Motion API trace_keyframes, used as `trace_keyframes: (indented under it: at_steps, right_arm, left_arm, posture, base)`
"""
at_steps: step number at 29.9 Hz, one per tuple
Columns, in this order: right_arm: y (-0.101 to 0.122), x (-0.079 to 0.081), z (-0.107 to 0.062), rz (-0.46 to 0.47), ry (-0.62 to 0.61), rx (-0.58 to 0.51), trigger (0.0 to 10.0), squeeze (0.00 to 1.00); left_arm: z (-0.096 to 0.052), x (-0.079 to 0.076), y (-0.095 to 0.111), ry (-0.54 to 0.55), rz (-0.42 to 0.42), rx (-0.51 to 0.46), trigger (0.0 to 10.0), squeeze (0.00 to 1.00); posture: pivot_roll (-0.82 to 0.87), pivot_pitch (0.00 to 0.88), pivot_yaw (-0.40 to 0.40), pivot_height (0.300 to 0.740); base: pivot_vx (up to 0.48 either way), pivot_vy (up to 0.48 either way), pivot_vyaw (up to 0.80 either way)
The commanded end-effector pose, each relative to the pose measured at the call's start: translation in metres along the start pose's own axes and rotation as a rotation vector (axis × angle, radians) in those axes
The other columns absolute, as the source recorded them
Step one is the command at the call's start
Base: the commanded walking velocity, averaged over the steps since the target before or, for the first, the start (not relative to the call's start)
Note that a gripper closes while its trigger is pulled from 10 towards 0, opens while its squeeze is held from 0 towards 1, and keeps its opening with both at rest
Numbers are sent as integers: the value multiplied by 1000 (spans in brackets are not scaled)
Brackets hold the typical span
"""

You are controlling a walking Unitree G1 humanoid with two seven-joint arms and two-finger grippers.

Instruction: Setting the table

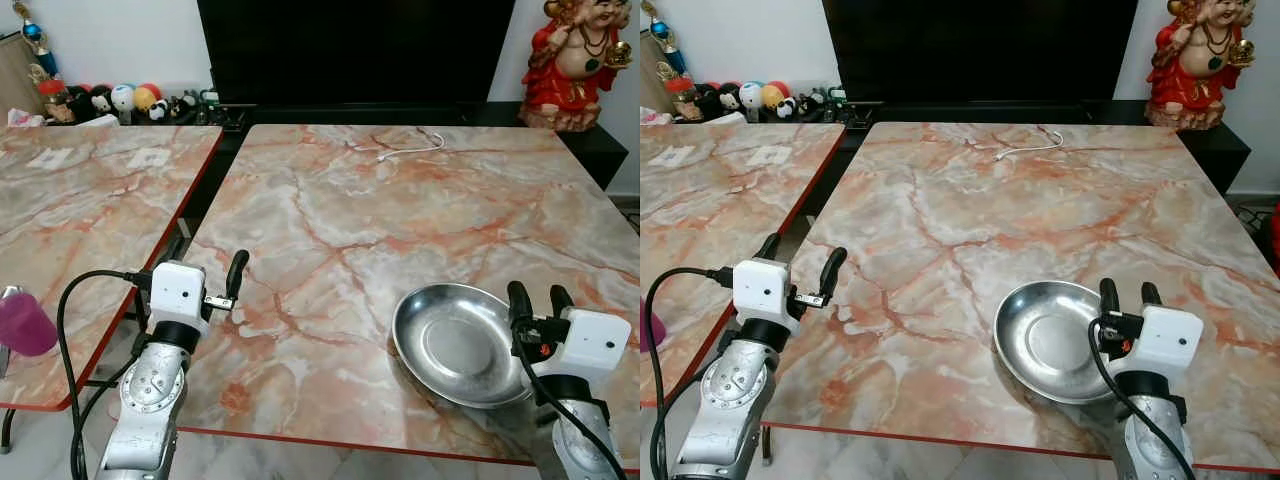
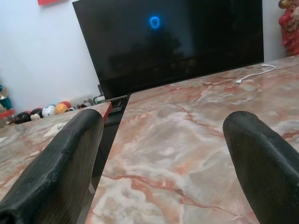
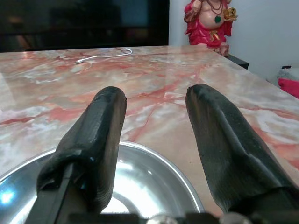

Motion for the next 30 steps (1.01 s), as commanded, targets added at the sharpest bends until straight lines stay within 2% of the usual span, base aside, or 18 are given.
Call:
trace_keyframes:
  at_steps: [1, 7, 30]
  right_arm:
    - [1, 5, -1, -14, 11, -17, 10000, 0]
    - [3, 11, 2, 7, 43, -45, 10000, 0]
    - [5, 16, 10, 39, 37, -78, 10000, 0]
  left_arm:
    - [-1, 4, -5, 22, -13, 30, 10000, 0]
    - [-1, 7, -4, 27, 1, 27, 10000, 0]
    - [2, 14, 5, 57, 26, -5, 10000, 0]
  posture:
    - [6, 0, 20, 740]
    - [13, 0, 23, 740]
    - [42, 0, 20, 740]
  base:
    - [0, 480, 800]
    - [0, 480, 742]
    - [0, 480, 0]
Point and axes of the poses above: a point about 5 cm out from each wrist's last joint towards the gripper, its own z axis pointing out of the wrist towards the gripper, its own y axis along the axis of the wrist's last joint, x = y × z, the point moved 2 cm from there along z, pointing out of the wrist towards the gripper, and after that the axes turned 8 degrees about -z, right-handed, at the moved point
